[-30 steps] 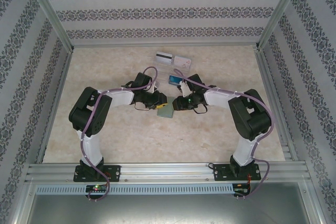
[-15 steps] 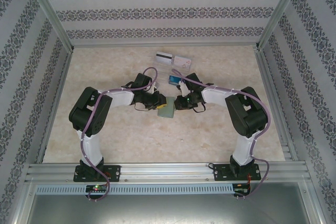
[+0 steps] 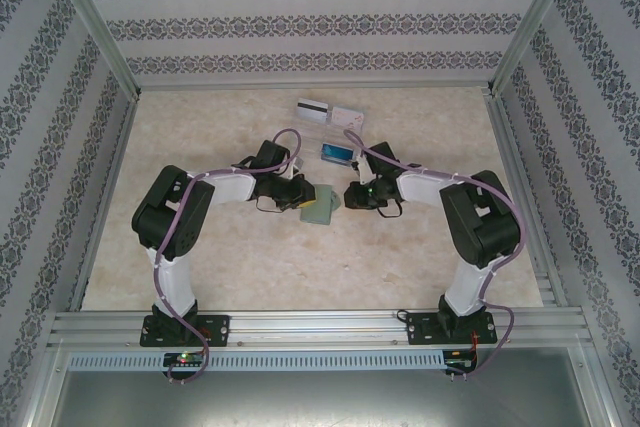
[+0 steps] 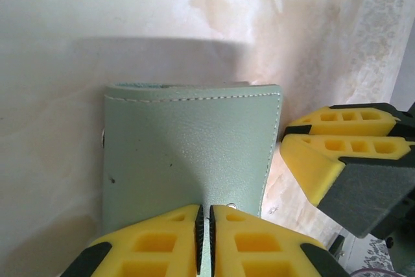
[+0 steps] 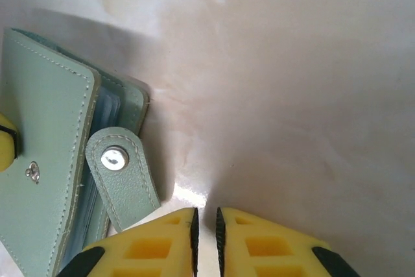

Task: Put the credit cards into the card holder

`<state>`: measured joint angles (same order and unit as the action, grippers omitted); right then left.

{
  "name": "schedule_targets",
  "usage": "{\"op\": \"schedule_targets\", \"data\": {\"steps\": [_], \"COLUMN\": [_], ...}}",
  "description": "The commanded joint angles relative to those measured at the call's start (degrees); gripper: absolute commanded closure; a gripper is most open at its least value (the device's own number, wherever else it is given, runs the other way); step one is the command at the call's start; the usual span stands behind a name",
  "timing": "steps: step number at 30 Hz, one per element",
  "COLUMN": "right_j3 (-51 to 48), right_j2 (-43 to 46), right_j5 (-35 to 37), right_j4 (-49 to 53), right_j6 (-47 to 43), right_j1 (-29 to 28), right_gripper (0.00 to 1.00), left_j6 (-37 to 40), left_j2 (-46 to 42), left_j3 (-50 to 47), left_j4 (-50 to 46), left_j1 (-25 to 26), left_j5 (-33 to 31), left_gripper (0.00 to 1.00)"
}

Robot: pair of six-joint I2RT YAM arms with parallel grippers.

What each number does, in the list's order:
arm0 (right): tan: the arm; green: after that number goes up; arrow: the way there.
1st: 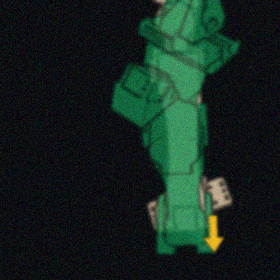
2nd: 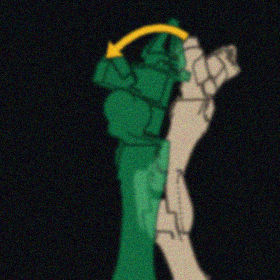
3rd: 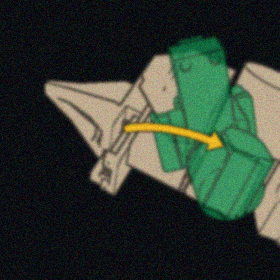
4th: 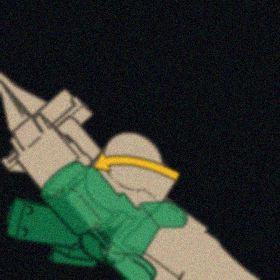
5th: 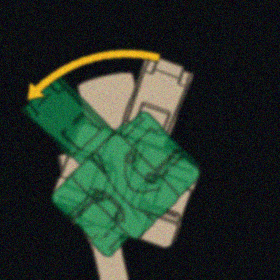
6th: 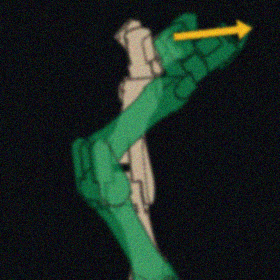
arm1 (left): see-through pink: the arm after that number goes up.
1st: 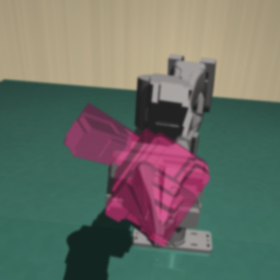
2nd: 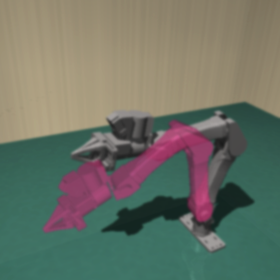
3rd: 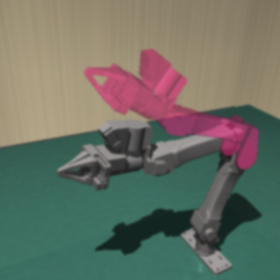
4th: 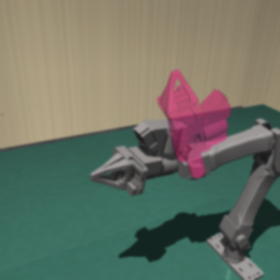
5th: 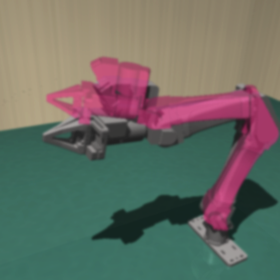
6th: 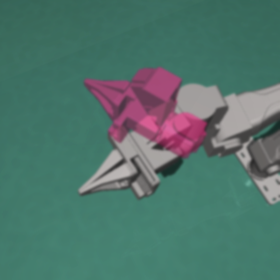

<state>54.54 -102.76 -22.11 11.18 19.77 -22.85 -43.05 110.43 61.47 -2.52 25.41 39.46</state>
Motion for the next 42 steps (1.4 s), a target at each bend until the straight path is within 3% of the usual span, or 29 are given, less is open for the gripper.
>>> {"op": "schedule_targets", "data": {"steps": [1, 4, 18, 22, 27, 30, 42], "right_j3": [-1.15, 2.19, 13.4, 14.71, 13.3, 12.14, 3.35], "right_j2": [2.98, 3.21, -6.75, -8.28, -7.59, -6.25, 6.8], "right_j5": [-1.3, 1.33, 3.73, 9.34, 14.55, 15.87, 5.99], "right_j4": [1.17, 4.66, 11.46, 14.09, 15.25, 15.11, 0.26], "right_j6": [-0.51, -2.84, -6.14, -6.67, -6.07, -5.88, -8.39], "right_j1": [0.11, -1.14, -5.32, -6.24, -5.41, -4.75, -8.01], "right_gripper": [0.73, 0.61, 0.52, 0.55, 0.75, 0.76, 0.74], "left_j6": [3.07, 3.24, 3.64, 3.76, 3.96, 4.04, 3.51], "left_j2": [3.34, 3.43, 3.56, 3.34, 3.33, 3.23, 3.48], "left_j3": [1.23, 1.03, 0.75, 0.73, 0.4, 0.23, 0.57], "left_j4": [-5.85, -6.15, -6.26, -6.46, -6.45, -6.39, -5.67], "left_j1": [1.45, 1.56, 1.53, 1.49, 1.54, 1.52, 1.52], "left_j5": [-4.86, -5.24, -5.18, -5.17, -5.36, -5.43, -4.92], "left_gripper": [0.86, 0.88, 0.92, 0.92, 0.92, 0.92, 0.92]}}
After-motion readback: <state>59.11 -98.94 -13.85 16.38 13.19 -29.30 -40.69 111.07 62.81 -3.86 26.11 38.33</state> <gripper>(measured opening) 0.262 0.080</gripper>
